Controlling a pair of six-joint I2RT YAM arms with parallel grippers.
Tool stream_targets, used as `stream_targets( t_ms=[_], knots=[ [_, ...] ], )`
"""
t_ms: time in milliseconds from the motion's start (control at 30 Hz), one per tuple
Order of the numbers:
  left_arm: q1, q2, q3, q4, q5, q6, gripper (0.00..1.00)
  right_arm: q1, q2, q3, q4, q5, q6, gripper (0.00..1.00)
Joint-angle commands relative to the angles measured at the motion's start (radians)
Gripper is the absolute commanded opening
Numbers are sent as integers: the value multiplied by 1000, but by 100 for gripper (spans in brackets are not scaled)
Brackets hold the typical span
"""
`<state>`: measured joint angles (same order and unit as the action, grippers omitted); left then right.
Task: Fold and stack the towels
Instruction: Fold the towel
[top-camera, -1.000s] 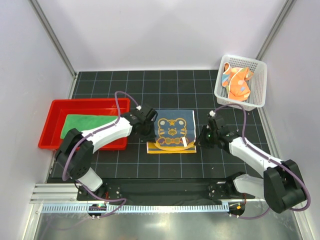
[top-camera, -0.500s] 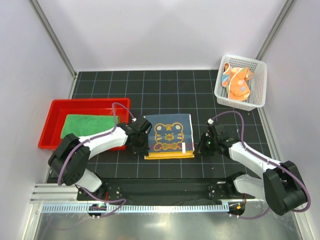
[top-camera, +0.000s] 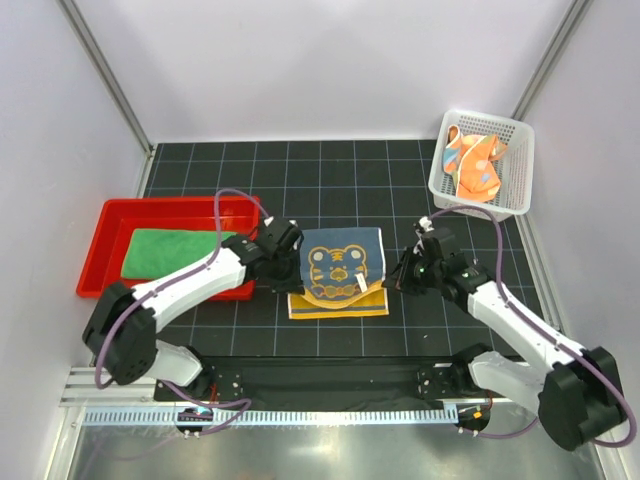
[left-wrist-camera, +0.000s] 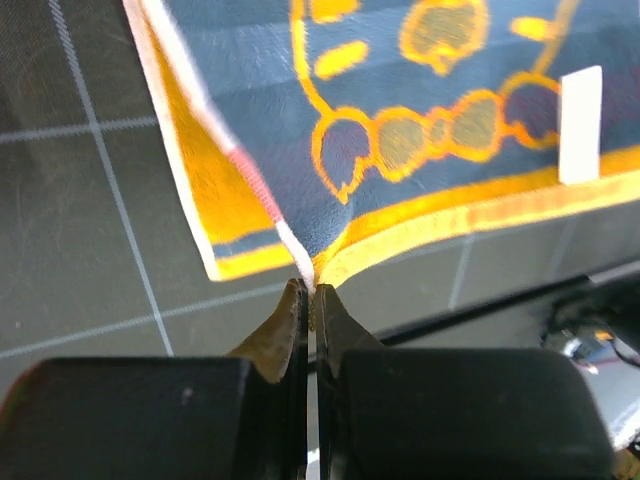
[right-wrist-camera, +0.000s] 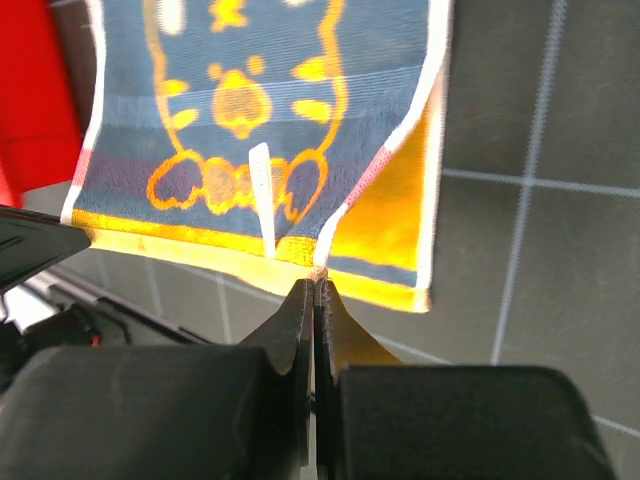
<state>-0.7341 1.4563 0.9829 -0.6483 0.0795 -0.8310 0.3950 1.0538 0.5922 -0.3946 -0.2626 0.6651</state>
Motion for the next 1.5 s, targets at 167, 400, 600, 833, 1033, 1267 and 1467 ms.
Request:
stream_targets(
  t_ms=[167, 400, 600, 833, 1033, 1267, 1467],
  knots=[
    [-19, -90, -205, 99, 45, -60, 0, 28, -89, -166, 55, -17, 70, 1],
    [-22, -63, -273, 147, 29, -68, 0, 30, -25, -177, 51, 39, 33, 1],
    [-24, -65, -270, 148, 26, -65, 0, 30, -8, -164, 74, 7, 34, 1],
    [-33, -155, -108, -39, 2, -43, 0, 30, -81, -57, -68, -4, 19, 1],
    [-53, -186, -277, 50, 57, -106, 0, 36, -106, -201, 26, -44, 67, 1],
    [-70, -125, -380, 167, 69, -123, 0, 39, -71, -229, 46, -7, 68, 1],
    [-73, -122, -412, 197, 69, -122, 0, 44, -60, -256, 59, -4, 71, 1]
  ],
)
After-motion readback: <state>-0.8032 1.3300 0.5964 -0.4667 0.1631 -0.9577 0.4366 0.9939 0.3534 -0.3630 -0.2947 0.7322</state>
